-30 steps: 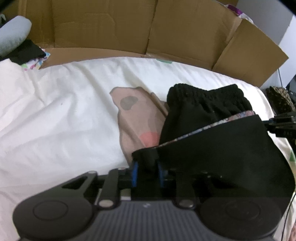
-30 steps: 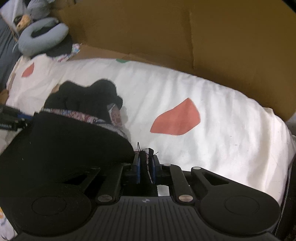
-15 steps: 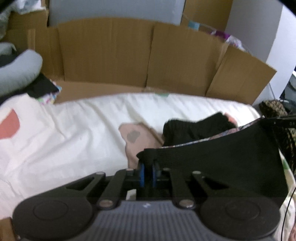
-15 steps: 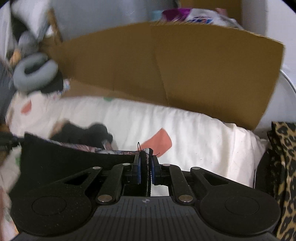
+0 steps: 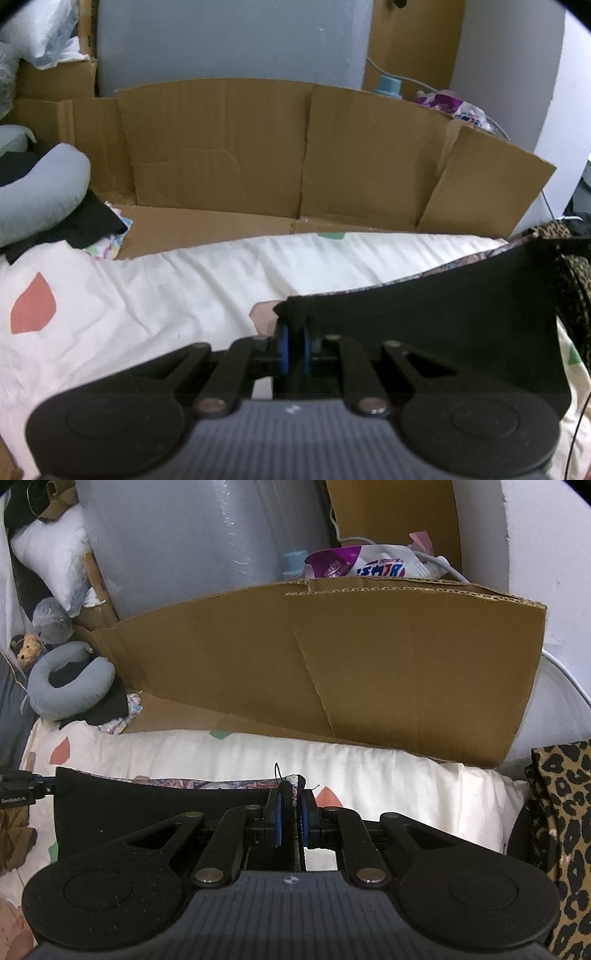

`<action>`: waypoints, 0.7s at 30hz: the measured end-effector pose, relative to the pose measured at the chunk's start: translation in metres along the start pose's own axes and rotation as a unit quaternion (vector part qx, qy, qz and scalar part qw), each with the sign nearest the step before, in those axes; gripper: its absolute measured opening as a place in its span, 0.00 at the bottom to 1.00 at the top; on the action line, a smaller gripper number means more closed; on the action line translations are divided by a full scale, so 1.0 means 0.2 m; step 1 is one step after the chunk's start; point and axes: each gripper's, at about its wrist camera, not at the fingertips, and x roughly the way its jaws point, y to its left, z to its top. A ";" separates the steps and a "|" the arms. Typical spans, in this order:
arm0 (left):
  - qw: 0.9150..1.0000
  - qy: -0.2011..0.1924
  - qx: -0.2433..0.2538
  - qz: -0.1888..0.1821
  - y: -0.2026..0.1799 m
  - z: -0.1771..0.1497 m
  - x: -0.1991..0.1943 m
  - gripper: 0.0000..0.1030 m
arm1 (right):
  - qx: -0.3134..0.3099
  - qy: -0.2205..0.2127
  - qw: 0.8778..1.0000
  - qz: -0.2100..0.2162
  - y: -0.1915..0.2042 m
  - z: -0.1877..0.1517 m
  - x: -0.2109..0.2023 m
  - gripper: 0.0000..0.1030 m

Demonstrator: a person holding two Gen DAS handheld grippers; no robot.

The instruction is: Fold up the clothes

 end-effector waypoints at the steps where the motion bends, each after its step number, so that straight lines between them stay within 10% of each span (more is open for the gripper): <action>1: 1.000 0.001 0.001 0.001 0.00 0.00 0.01 0.08 | -0.001 0.002 1.000 -0.002 0.00 0.00 0.01 0.09; 21: 0.999 0.048 0.018 0.000 0.02 0.01 0.31 0.08 | -0.011 0.052 0.997 -0.055 -0.06 -0.07 0.29 0.09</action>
